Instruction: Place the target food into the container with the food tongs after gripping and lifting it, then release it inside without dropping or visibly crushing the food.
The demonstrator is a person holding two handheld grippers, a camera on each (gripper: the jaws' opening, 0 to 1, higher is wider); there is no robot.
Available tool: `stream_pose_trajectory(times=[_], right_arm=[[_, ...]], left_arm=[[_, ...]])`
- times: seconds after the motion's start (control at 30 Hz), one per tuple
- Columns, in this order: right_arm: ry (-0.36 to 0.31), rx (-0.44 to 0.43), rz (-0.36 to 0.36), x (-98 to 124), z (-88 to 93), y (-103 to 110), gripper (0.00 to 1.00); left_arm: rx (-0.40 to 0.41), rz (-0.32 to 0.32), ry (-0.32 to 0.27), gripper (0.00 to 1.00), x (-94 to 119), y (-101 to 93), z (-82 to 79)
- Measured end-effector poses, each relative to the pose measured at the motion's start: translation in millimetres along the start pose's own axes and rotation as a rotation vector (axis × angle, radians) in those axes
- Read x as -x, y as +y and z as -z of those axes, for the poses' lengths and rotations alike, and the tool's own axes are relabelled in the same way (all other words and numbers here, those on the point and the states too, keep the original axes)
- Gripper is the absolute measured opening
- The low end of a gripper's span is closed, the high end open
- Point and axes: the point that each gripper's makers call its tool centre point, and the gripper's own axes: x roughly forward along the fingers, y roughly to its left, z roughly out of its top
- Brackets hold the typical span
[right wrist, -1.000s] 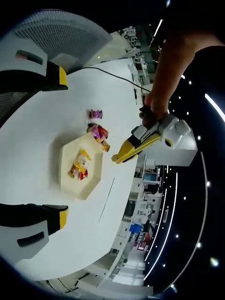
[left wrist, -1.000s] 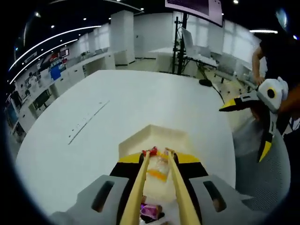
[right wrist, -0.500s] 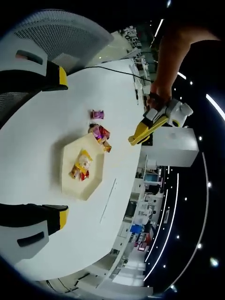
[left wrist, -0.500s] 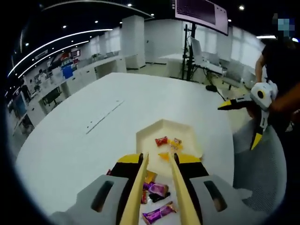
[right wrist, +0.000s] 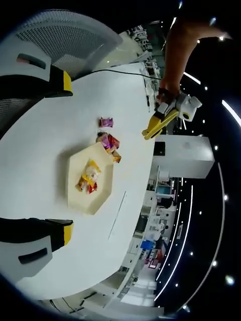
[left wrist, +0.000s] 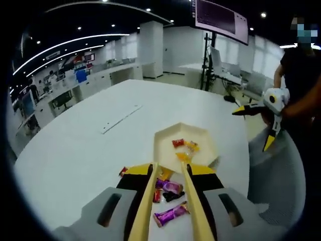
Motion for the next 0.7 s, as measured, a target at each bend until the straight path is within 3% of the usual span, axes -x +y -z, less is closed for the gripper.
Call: stream_pose_trajectory(times=[0.7], right_arm=[[-0.020, -0.014, -0.041, 0, -4.7, 9, 0.99]], left_arm=[[-0.021, -0.055, 0.056, 0.24, 12, 8.0, 24.2]])
